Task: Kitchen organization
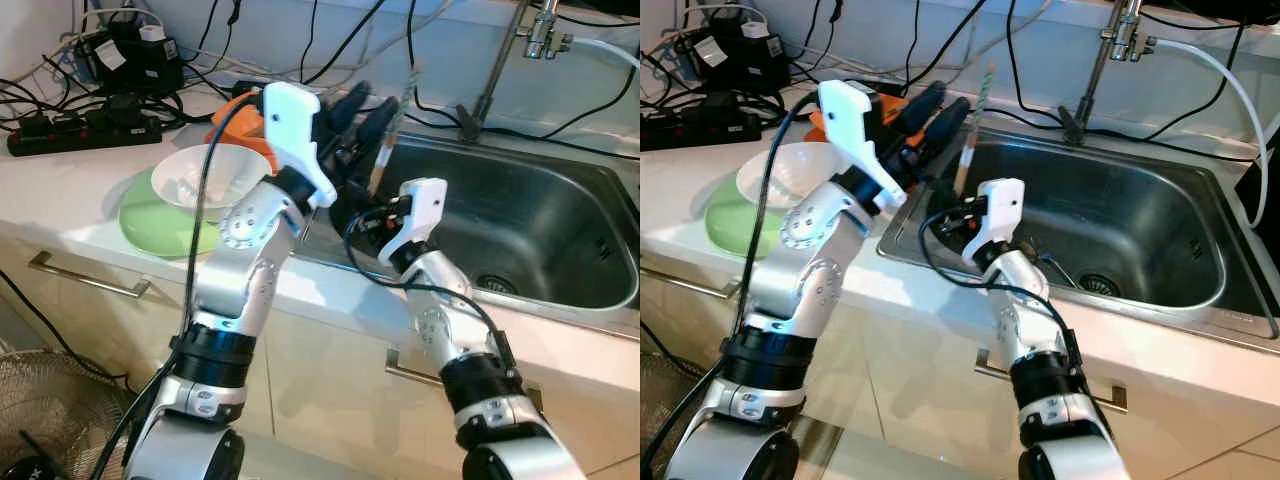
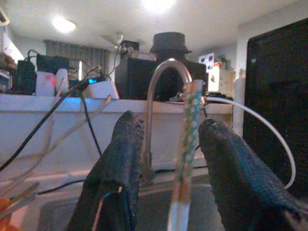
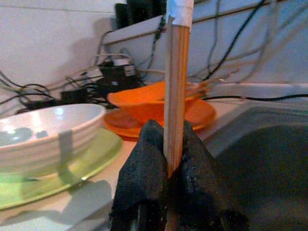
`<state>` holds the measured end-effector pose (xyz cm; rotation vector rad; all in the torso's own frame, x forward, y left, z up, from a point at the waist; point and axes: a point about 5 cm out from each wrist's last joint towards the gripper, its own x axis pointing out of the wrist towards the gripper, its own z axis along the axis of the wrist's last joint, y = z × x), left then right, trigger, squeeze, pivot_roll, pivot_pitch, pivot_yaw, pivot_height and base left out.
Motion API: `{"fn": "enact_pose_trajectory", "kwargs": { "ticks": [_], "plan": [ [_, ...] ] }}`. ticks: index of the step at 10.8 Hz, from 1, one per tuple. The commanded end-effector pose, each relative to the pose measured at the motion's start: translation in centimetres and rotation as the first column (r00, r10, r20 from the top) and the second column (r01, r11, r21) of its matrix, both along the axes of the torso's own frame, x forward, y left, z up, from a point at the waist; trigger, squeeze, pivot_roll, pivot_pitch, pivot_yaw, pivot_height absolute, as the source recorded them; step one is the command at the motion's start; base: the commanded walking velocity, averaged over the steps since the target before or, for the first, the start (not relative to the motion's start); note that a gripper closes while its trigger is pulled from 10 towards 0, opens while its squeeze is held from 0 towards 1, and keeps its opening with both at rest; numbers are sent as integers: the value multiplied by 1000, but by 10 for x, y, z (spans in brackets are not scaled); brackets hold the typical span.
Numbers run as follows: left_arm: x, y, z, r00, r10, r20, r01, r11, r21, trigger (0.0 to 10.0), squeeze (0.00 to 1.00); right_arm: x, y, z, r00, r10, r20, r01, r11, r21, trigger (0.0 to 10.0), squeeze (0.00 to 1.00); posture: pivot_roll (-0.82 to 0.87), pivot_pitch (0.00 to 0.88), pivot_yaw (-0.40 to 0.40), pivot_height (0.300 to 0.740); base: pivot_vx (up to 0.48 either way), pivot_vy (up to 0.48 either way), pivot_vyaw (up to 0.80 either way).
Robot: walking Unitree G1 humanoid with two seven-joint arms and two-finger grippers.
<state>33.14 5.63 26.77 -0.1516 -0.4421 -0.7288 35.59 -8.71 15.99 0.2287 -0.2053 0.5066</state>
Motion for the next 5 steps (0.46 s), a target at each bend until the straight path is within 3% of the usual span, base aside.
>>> {"fn": "enact_pose_trajectory", "kwargs": {
  "ticks": [1, 2, 3, 5],
  "plan": [
    [-1, 3, -6, 1000, 6, -21, -6, 1000, -2, 10000, 0, 6, -12, 2, 998, -57, 1, 57, 998, 5, 0, 0, 220, 0, -18, 740, 0, 0, 0],
    [-1, 6, -20, 998, 18, -66, -17, 1000, 12, 10000, 0, 11, -23, 1, 994, -108, -10, 107, 994, -28, 0, 0, 216, 0, -15, 740, 0, 0, 0],
    [1, 14, -44, 988, 50, -145, -48, 999, 23, 10000, 0, 20, -41, -5, 977, -204, -65, 198, 976, -87, 10000, 0, 221, 0, -18, 740, 0, 0, 0],
    [0, 25, -97, 951, 114, -287, -83, 989, 119, 10000, 0, 25, -55, -14, 952, -284, -114, 266, 952, -149, 10000, 0, 227, 0, -24, 740, 0, 0, 0]
  ]
}}
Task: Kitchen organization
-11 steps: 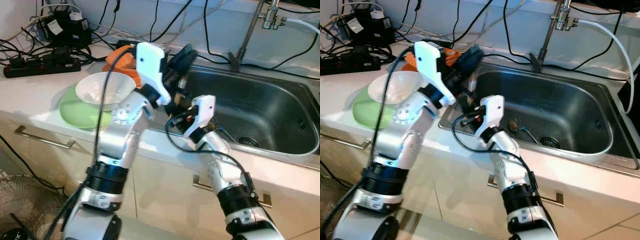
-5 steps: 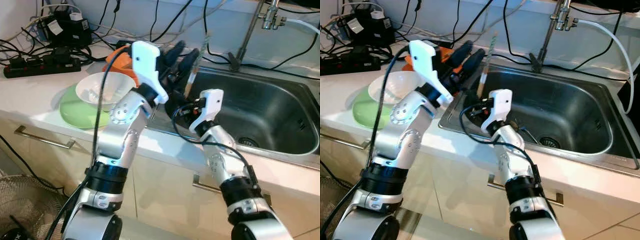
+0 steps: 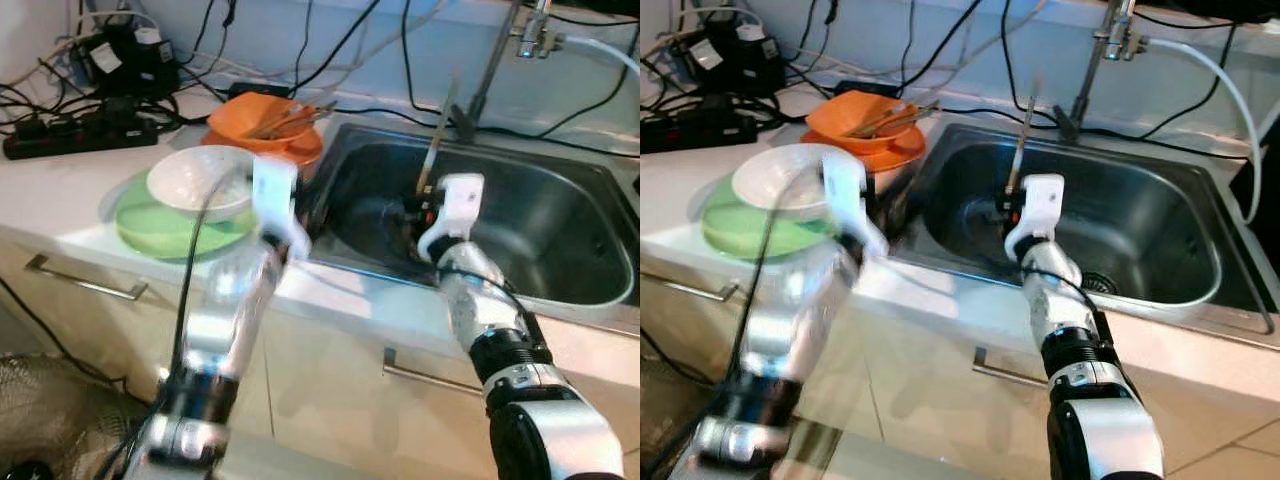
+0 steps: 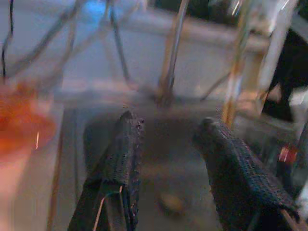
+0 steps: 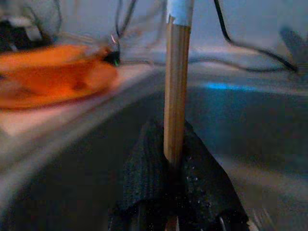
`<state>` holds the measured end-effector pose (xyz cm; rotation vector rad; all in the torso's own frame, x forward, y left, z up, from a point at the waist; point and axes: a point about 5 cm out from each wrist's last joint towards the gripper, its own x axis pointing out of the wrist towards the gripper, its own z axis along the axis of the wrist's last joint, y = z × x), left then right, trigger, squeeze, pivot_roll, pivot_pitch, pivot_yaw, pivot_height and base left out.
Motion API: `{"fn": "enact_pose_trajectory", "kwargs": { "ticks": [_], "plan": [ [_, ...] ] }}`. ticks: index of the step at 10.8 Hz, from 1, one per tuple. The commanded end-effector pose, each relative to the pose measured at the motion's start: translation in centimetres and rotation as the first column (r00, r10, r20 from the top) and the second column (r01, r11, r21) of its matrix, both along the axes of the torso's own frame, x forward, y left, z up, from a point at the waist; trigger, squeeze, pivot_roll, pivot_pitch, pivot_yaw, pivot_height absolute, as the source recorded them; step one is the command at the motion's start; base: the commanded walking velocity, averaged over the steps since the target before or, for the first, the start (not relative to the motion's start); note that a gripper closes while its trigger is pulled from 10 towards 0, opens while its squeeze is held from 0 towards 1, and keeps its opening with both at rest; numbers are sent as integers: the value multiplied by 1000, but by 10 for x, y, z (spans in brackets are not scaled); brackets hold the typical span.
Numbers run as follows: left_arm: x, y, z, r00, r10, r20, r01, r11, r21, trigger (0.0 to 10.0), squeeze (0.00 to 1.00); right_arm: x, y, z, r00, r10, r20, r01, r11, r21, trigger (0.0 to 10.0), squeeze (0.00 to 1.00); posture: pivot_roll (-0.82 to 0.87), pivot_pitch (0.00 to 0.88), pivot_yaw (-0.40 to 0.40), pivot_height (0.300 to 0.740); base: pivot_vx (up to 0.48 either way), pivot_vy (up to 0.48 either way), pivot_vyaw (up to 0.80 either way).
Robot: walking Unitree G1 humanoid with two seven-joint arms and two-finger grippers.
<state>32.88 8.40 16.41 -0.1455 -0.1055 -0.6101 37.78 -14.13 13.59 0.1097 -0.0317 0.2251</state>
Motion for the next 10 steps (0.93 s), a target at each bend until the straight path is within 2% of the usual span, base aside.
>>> {"fn": "enact_pose_trajectory", "kwargs": {
  "ticks": [1, 4, 10],
  "plan": [
    [-2, -1, -9, 1000, -16, -24, 16, 999, 34, 10000, 0, 5, -4, 8, 1000, -18, 23, 19, 999, -28, 10000, 0, 227, 0, -27, 740, 0, 0, 0],
    [-9, 1, -30, 996, -51, -75, 60, 992, 112, 10000, 0, 8, -9, 2, 998, -50, -33, 48, 996, -75, 10000, 0, 238, 0, -38, 740, 0, 0, 0],
    [-20, 1, -38, 985, -134, -104, 154, 964, 215, 10000, 0, 6, -7, -17, 987, -60, -146, 41, 990, -133, 10000, 0, 260, 0, -52, 740, 0, 0, 0]
  ]
}}
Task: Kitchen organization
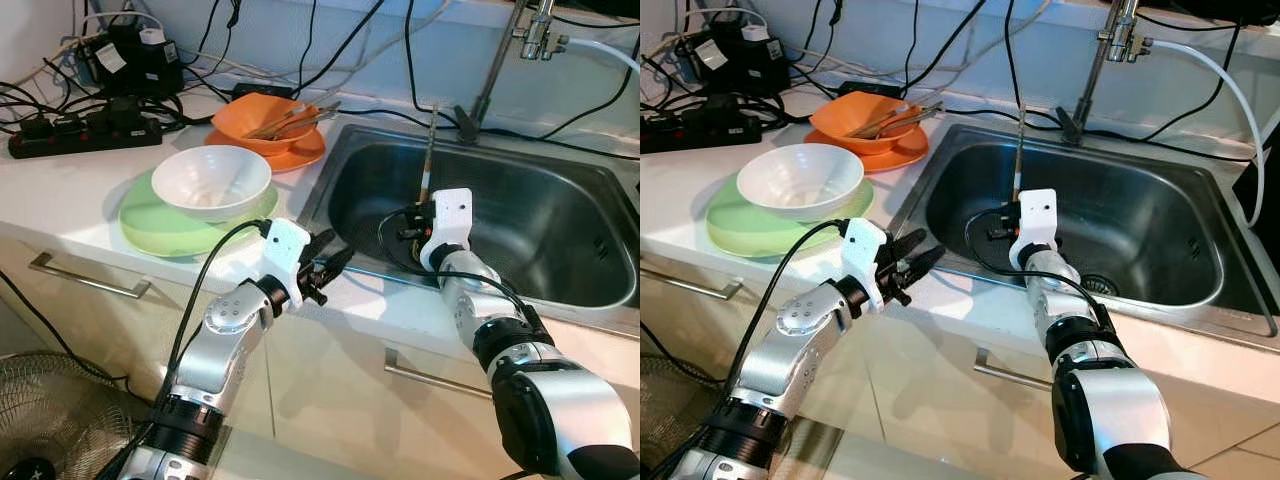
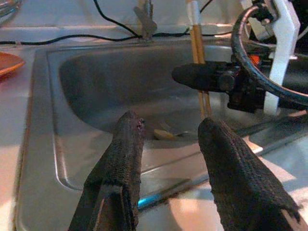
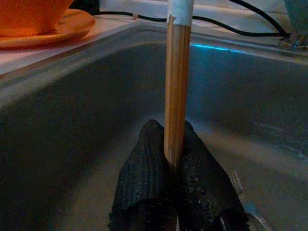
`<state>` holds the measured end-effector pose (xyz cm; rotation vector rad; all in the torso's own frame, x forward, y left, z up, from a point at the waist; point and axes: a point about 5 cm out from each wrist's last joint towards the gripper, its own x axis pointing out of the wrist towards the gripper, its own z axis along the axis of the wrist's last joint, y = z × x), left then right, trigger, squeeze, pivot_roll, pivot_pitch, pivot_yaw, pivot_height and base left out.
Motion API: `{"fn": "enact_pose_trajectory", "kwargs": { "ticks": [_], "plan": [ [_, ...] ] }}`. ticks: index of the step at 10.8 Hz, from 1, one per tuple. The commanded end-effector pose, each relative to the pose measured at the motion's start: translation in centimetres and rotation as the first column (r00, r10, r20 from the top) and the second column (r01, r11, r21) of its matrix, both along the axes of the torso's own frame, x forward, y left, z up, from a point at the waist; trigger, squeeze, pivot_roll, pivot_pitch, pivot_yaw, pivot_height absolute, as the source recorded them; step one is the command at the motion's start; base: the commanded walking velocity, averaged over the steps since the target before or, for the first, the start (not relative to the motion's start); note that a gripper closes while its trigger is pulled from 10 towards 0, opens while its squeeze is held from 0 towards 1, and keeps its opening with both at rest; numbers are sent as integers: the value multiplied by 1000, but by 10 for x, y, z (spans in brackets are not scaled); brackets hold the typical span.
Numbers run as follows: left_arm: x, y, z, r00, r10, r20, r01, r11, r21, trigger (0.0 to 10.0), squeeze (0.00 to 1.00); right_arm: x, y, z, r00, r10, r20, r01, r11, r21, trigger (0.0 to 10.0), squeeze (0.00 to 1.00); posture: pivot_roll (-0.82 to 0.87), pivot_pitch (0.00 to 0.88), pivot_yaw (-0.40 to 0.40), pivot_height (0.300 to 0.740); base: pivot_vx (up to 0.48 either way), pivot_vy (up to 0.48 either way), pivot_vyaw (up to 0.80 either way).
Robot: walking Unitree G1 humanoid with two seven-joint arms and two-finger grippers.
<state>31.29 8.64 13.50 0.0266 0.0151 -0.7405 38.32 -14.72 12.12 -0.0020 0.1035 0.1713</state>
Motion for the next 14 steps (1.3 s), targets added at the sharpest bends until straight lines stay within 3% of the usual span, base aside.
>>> {"fn": "enact_pose_trajectory", "kwargs": {
  "ticks": [1, 3, 7, 8, 11, 14],
  "plan": [
    [-5, -1, -10, 999, -19, -43, 21, 999, 37, 10000, 0, 0, -1, -5, 999, -7, -41, 7, 1000, -4, 10000, 0, 262, 0, -53, 740, 0, 0, 0],
    [-6, -1, -11, 998, -26, -51, 29, 998, 49, 10000, 0, -2, 0, -8, 998, -4, -59, 4, 1000, -4, 10000, 1000, 263, 0, -54, 740, 0, 0, 0],
    [-8, -3, -12, 998, -36, -59, 39, 998, 55, 10000, 0, -3, 1, -10, 998, 3, -63, -4, 1000, -9, 10000, 980, 261, 0, -53, 740, 0, 0, 0],
    [-8, -3, -12, 998, -37, -59, 41, 998, 55, 10000, 0, -2, 2, -8, 999, 9, -53, -9, 1000, -10, 10000, 0, 260, 0, -54, 740, 0, 0, 0],
    [-5, -2, -7, 1000, 17, 12, -18, 997, 81, 10000, 0, 5, 9, 17, 994, 32, 102, -36, 998, 43, 10000, 0, 251, 0, -53, 740, 0, 0, 0],
    [-1, -6, 11, 986, 79, 146, -92, 992, 81, 10000, 0, -1, 21, 45, 942, 100, 319, -161, 972, 170, 10000, 0, 238, 0, -59, 740, 0, 0, 0]
  ]
}}
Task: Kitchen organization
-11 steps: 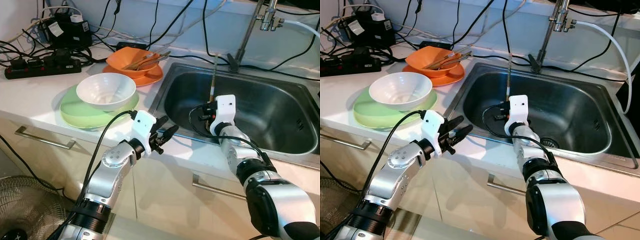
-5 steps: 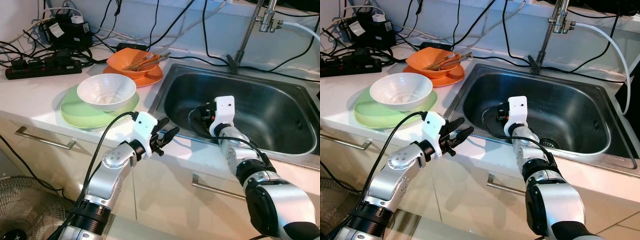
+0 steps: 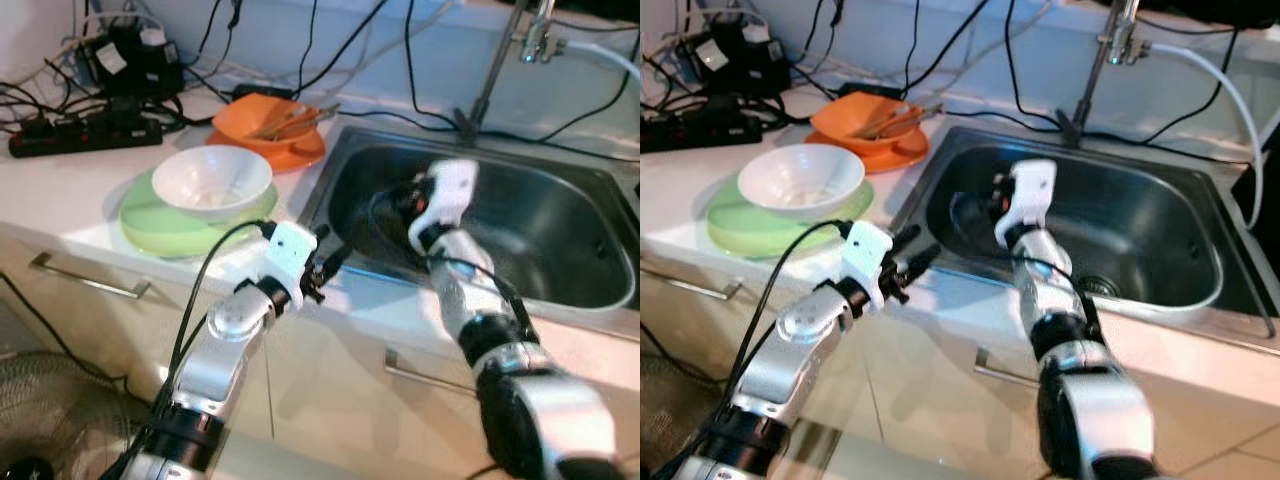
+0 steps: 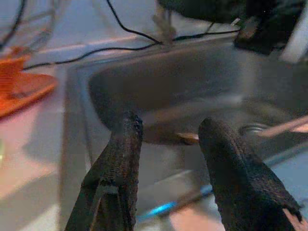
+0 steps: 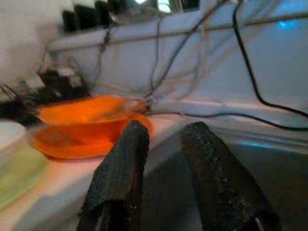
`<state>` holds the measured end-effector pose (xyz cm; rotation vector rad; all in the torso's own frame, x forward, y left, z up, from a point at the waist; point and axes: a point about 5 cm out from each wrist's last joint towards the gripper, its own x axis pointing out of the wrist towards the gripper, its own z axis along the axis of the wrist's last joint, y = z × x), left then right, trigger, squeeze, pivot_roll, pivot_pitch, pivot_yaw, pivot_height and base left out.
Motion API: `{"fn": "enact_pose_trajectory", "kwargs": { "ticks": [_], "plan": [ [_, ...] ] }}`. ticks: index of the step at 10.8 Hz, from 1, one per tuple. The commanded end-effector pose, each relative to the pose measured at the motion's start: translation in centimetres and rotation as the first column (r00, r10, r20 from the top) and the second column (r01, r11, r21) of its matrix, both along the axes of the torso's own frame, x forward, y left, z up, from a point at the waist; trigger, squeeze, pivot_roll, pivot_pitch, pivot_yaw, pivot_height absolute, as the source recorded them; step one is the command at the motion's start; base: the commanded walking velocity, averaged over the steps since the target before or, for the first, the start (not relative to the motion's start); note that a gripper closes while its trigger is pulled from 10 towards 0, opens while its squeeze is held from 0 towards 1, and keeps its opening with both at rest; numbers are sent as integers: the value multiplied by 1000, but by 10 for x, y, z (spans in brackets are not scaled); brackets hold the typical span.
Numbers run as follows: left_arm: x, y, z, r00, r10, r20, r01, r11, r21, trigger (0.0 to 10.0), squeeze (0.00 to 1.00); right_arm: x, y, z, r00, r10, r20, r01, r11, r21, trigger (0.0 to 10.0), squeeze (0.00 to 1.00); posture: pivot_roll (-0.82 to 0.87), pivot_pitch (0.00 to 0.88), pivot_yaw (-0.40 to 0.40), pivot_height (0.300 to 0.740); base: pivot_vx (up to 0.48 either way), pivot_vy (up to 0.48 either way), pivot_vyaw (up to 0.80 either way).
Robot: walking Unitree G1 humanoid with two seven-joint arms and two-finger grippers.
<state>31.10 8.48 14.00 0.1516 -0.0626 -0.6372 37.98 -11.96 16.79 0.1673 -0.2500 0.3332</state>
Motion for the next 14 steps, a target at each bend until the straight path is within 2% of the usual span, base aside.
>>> {"fn": "enact_pose_trajectory", "kwargs": {
  "ticks": [1, 2, 4, 5, 7, 8, 9, 10, 12, 14],
  "plan": [
    [2, -4, 15, 996, 5, 85, -6, 1000, 15, 10000, 0, -10, 0, -5, 999, 36, 13, -37, 998, 51, 10000, 0, 225, 0, -58, 740, 0, 0, 0],
    [3, -3, 19, 994, 9, 113, -13, 999, 36, 10000, 0, -14, 3, -10, 999, 54, 9, -54, 997, 51, 10000, 0, 224, 0, -57, 740, 0, 0, 0],
    [8, 4, 36, 974, 41, 224, -61, 995, 83, 10000, 0, -22, 6, -30, 996, 54, -67, -46, 993, 108, 10000, 0, 226, 0, -52, 740, 0, 0, 0],
    [11, 9, 45, 965, 63, 254, -89, 992, 93, 10000, 0, -24, 8, -32, 996, 58, -70, -50, 992, 115, 10000, 0, 226, 0, -51, 740, 0, 0, 0],
    [18, 19, 63, 937, 94, 336, -160, 972, 173, 10000, 0, -30, 12, -28, 995, 82, -65, -73, 990, 121, 10000, 0, 223, 0, -49, 740, 0, 0, 0],
    [21, 27, 72, 919, 119, 376, -231, 935, 270, 10000, 0, -30, 13, -29, 994, 81, -73, -72, 991, 116, 10000, 0, 225, 0, -49, 740, 0, 0, 0],
    [22, 33, 75, 919, 123, 375, -269, 891, 365, 10000, 0, -32, 15, -31, 993, 86, -85, -76, 990, 115, 10000, 0, 237, 0, -52, 740, 0, 0, 0],
    [22, 35, 76, 923, 123, 366, -273, 877, 396, 10000, 0, -33, 16, -32, 992, 88, -94, -76, 990, 116, 10000, 0, 238, 0, -53, 740, 0, 0, 0],
    [21, 41, 76, 937, 144, 317, -296, 811, 505, 10000, 0, -32, 19, -30, 990, 100, -99, -88, 989, 118, 10000, 0, 240, 0, -58, 740, 0, 0, 0],
    [22, 45, 73, 938, 175, 301, -316, 791, 525, 10000, 0, -31, 18, -29, 990, 99, -100, -87, 990, 115, 10000, 0, 239, 0, -61, 740, 0, 0, 0]
  ]
}}
